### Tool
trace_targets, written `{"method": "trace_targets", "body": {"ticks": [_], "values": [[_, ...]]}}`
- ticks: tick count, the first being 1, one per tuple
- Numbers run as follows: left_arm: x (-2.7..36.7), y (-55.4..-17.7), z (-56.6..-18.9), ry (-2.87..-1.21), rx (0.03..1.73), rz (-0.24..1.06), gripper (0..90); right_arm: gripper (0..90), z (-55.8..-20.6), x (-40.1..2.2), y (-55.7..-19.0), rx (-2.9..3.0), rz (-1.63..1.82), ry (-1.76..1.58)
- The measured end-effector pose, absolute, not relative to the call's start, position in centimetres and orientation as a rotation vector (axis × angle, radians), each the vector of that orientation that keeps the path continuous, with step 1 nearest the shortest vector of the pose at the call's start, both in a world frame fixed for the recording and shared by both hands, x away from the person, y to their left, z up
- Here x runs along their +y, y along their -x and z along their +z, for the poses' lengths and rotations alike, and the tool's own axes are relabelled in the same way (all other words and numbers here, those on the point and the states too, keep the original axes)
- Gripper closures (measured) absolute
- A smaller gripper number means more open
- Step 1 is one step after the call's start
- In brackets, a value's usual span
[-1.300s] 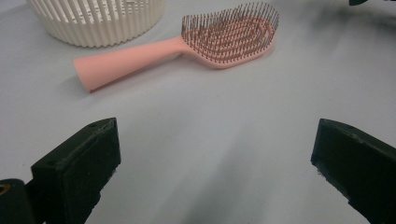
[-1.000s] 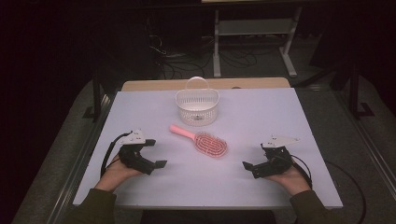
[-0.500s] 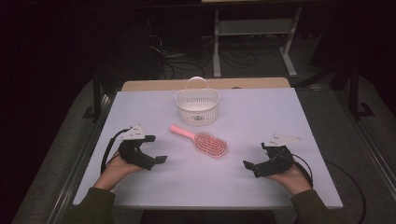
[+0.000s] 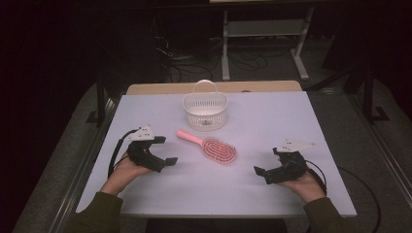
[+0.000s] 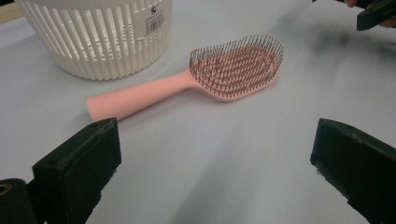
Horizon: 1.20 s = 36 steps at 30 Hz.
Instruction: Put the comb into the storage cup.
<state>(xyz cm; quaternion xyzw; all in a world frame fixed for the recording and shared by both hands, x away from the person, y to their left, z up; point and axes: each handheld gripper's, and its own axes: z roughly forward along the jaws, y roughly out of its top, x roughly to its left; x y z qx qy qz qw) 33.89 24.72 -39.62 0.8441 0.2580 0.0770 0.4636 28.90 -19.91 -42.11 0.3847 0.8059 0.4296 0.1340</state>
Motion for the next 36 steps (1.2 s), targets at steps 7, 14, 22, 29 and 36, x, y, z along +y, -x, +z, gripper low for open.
{"method": "trace_targets", "body": {"ticks": [7,14,22,29,36], "values": [[24.4,-34.6,-39.4,-2.071,0.634,0.181,2.4,0.0,-42.1,-19.8,-28.9,2.337,1.245,-1.121],[24.0,-35.2,-39.2,-2.064,0.623,0.187,5.4,0.0,-42.1,-19.9,-28.8,2.333,1.245,-1.124],[23.9,-35.8,-39.0,-2.046,0.641,0.204,13.9,0.0,-42.1,-20.0,-28.8,2.330,1.249,-1.128],[23.7,-36.3,-38.9,-2.044,0.647,0.194,18.0,0.0,-42.1,-19.9,-28.8,2.331,1.245,-1.125],[23.5,-36.8,-38.8,-2.022,0.668,0.186,22.9,0.0,-42.1,-20.0,-28.7,2.327,1.244,-1.129]]}}
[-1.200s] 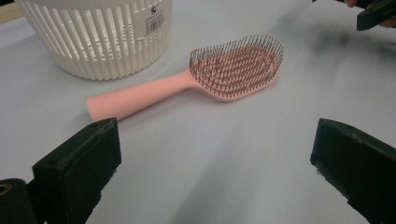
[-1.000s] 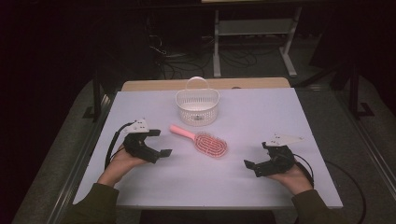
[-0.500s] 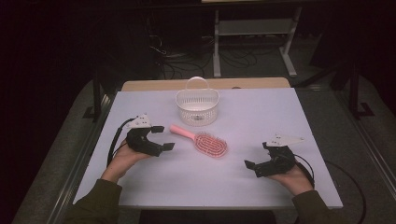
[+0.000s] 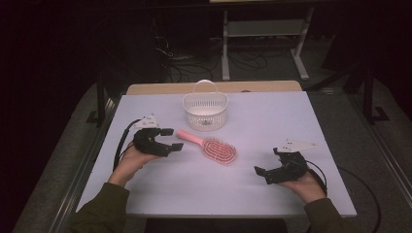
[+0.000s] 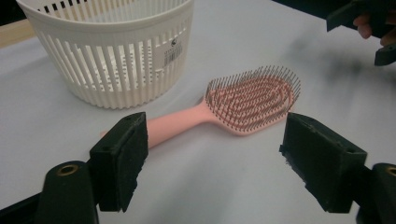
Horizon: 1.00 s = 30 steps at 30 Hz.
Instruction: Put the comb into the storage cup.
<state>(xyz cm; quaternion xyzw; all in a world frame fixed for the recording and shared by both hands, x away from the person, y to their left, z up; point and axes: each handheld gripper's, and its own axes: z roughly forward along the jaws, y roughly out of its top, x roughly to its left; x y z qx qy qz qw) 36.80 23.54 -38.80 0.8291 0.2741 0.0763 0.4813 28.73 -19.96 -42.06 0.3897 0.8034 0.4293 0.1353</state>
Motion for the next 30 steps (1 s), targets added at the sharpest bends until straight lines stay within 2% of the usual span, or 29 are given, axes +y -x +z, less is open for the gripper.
{"method": "trace_targets", "body": {"ticks": [17,25,30], "values": [[22.9,-38.0,-38.3,-2.023,0.700,0.201,35.4,0.7,-42.2,-19.8,-28.8,2.343,1.238,-1.116],[22.4,-38.5,-38.1,-2.038,0.714,0.226,47.7,0.7,-42.2,-19.9,-28.8,2.340,1.242,-1.115],[22.3,-38.8,-38.1,-2.046,0.716,0.241,58.5,0.7,-42.2,-19.8,-28.8,2.341,1.245,-1.115]]}}
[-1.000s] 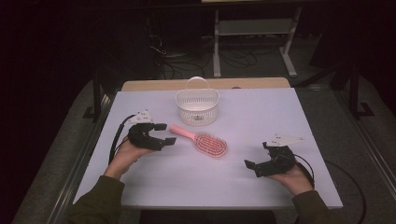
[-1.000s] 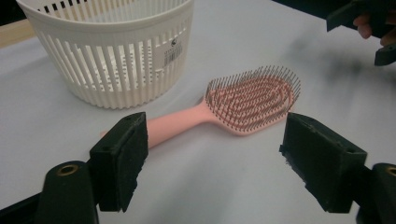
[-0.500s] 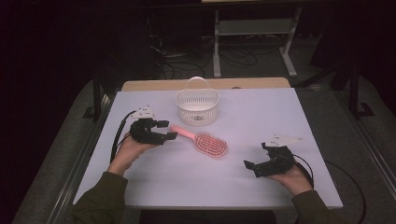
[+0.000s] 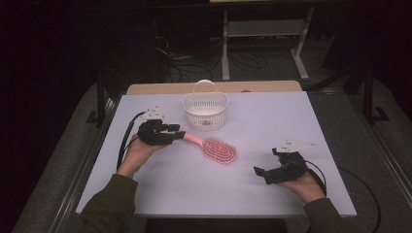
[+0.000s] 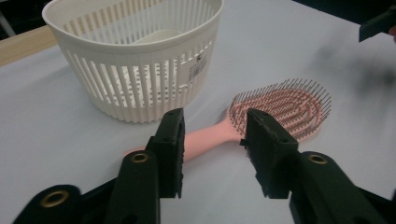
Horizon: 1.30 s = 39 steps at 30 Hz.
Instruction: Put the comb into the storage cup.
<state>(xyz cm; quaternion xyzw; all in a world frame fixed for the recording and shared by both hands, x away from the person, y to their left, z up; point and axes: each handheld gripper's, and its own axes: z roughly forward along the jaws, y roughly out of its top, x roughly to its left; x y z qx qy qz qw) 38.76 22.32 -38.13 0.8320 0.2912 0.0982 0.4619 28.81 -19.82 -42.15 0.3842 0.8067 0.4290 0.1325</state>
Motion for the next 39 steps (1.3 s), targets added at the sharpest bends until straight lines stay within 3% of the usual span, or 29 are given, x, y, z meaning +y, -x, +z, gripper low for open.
{"method": "trace_targets", "body": {"ticks": [19,39], "values": [[21.0,-41.0,-38.1,-2.116,0.716,0.295,89.3,0.7,-42.1,-19.9,-28.9,2.337,1.254,-1.114],[19.6,-44.6,-40.9,-2.230,0.781,0.283,90.0,0.7,-42.1,-19.9,-28.9,2.336,1.257,-1.123]]}}
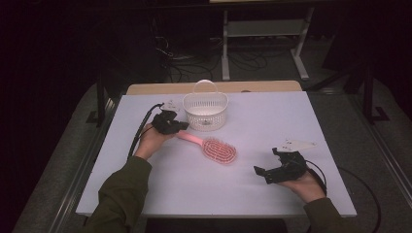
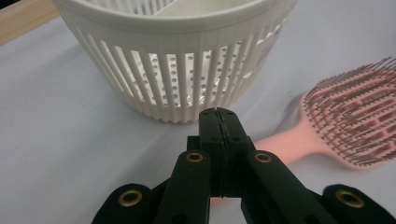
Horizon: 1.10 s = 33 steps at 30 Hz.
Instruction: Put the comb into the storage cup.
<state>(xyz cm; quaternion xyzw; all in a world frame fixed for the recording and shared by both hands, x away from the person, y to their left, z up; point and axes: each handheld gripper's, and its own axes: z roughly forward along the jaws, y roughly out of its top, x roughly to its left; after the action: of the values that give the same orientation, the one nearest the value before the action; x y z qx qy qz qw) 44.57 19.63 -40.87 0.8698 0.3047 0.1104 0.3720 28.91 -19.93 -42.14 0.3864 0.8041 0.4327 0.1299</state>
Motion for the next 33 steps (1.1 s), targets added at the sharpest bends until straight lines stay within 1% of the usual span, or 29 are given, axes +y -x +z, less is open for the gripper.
{"method": "trace_targets", "body": {"ticks": [10,20,33], "values": [[19.2,-45.5,-41.9,-2.284,0.810,0.306,90.0,0.7,-42.2,-19.9,-28.9,2.340,1.258,-1.123],[18.7,-45.5,-42.6,-2.333,0.808,0.333,90.0,0.7,-42.2,-19.9,-28.9,2.346,1.255,-1.116],[19.0,-45.2,-42.8,-2.375,0.811,0.286,90.0,0.7,-42.2,-19.9,-28.8,2.345,1.254,-1.124]]}}
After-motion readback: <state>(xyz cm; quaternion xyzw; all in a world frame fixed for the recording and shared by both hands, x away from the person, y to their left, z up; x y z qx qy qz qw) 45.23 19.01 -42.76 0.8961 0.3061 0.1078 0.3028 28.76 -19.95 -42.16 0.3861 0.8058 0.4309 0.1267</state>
